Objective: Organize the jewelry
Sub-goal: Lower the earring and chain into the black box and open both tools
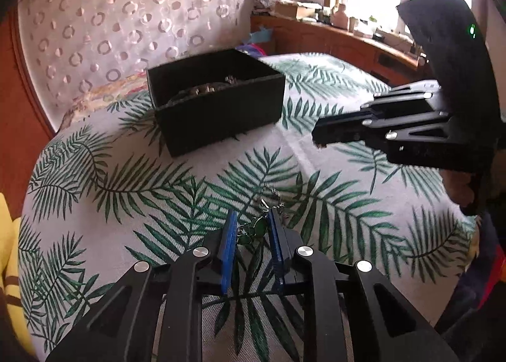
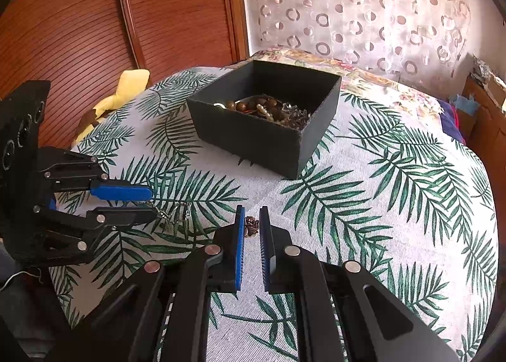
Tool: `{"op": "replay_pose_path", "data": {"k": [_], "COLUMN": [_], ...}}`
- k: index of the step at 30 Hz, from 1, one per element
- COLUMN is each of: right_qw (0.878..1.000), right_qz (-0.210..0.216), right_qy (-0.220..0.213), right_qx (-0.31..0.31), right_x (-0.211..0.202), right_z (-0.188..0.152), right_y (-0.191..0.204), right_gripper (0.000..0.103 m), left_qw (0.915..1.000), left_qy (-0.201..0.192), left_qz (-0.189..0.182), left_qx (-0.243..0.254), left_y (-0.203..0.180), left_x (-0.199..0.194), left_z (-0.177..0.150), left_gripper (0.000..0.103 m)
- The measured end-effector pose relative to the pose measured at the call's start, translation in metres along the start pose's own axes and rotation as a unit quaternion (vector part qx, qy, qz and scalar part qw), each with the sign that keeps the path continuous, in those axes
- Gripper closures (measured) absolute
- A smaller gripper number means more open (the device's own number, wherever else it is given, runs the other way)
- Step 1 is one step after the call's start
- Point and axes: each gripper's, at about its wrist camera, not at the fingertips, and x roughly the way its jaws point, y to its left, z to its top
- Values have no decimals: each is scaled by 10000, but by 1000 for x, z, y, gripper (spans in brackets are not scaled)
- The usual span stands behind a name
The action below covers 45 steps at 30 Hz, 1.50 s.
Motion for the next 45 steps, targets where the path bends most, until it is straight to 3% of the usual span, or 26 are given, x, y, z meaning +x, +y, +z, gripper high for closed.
{"op": "replay_pose_path", "data": {"k": [20, 27, 34, 39, 42, 45], "right_qw": [9980, 9978, 9986, 9981, 9978, 9973], "right_qz": [70, 2, 39, 8, 74, 73], "right_qy": [-617, -649, -528, -593, -620, -669], "right_qx": [-157, -117, 34, 147, 222, 289], "right_x": [-23, 1, 25, 28, 26, 20], "right_z": [63, 87, 95, 98, 97, 96], "right_y": [-6, -15, -27, -31, -32, -31], "right_gripper": [93, 93, 92, 92, 89, 78], "left_qw": [9933, 9930, 9938, 9928, 9920, 9912], "left_qy": [-1076, -1057, -899, -927, -963, -1015], "left_qz": [54, 98, 241, 285, 319, 418], "left_qx": [-406, -525, -600, -707, -754, -740], "left_y": [35, 53, 65, 70, 70, 66], "left_x": [-37, -12, 12, 14, 10, 3], "left_z": [83, 113, 122, 120, 116, 109], "left_gripper": [84, 84, 83, 74, 64, 49]}}
